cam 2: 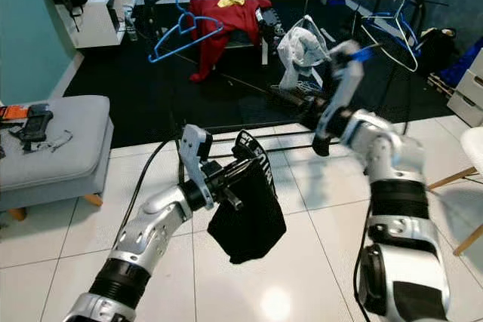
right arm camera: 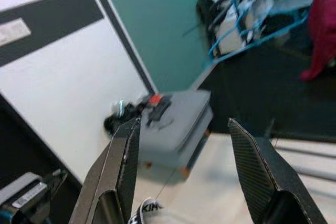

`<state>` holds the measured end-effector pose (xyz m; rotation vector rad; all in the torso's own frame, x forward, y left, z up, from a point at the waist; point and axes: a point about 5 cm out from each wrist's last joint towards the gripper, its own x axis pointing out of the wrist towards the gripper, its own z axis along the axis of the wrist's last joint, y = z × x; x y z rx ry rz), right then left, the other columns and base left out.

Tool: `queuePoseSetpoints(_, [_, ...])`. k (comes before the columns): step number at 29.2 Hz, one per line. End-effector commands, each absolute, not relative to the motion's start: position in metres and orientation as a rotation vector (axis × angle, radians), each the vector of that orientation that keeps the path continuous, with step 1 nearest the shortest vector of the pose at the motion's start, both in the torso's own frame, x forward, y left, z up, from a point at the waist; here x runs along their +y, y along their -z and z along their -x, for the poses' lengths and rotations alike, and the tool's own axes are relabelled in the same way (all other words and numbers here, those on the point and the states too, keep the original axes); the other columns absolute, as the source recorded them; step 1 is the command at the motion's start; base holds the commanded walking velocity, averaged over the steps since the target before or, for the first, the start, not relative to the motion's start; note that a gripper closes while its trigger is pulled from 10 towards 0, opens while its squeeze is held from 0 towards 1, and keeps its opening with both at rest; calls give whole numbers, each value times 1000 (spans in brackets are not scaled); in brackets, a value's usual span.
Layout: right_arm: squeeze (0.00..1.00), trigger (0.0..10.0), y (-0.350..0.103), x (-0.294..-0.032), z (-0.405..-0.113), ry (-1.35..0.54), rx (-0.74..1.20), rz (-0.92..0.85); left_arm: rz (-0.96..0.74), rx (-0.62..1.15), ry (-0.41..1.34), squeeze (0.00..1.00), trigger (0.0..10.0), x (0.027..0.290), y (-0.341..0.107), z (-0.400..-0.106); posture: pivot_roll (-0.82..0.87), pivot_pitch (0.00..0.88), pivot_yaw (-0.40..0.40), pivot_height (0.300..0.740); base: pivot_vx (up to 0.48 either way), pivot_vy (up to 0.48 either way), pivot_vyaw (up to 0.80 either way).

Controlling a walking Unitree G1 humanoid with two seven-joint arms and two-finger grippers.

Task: Hang hanger

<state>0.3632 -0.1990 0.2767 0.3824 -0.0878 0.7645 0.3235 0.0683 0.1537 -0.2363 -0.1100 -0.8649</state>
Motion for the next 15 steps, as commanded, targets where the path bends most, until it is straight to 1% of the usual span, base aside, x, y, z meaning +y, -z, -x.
queuePoseSetpoints(1, [0, 10000, -278, -206, -361, -742, -122, -391, 232, -110, 858, 0, 0, 73, -151, -322, -167, 40, -29, 740, 0, 0, 0])
queuePoseSetpoints(2, [0, 10000, -271, -227, -358, -630, -143, -397, 236, -118, 846, 0, 0, 78, -152, -323, -165, 43, -20, 740, 0, 0, 0])
queuePoseSetpoints(3, [0, 10000, -253, -249, -356, -473, -103, -374, 261, -141, 838, 0, 0, 83, -156, -324, -165, 45, -20, 740, 0, 0, 0])
queuePoseSetpoints(5, [0, 10000, -253, -249, -356, -473, -103, -374, 261, -141, 838, 0, 0, 83, -156, -324, -165, 45, -20, 740, 0, 0, 0])
queuePoseSetpoints(6, [0, 10000, -240, -263, -354, -368, -68, -353, 280, -158, 834, 0, 0, 87, -159, -325, -165, 50, -15, 740, 0, 0, 0])
queuePoseSetpoints(7, [0, 10000, -240, -263, -354, -368, -68, -353, 280, -158, 834, 0, 0, 87, -159, -325, -165, 50, -15, 740, 0, 0, 0])
queuePoseSetpoints(8, [0, 10000, -202, -279, -348, -206, 63, -352, 372, -229, 855, 0, 0, 90, -173, -324, -163, 55, -12, 740, 0, 0, 0])
queuePoseSetpoints(11, [0, 10000, -202, -279, -348, -206, 63, -352, 372, -229, 855, 0, 0, 90, -173, -324, -163, 55, -12, 740, 0, 0, 0])
queuePoseSetpoints(12, [0, 10000, -167, -285, -338, -113, 172, -339, 440, -295, 876, 0, 0, 93, -186, -323, -159, 55, -9, 740, 0, 0, 0])
queuePoseSetpoints(14, [0, 10000, -167, -285, -338, -113, 172, -339, 440, -295, 876, 0, 0, 93, -186, -323, -159, 55, -9, 740, 0, 0, 0])
queuePoseSetpoints(15, [0, 10000, -127, -282, -324, -67, 294, -285, 482, -350, 902, 0, 0, 96, -196, -322, -160, 57, -2, 740, 0, 0, 0])
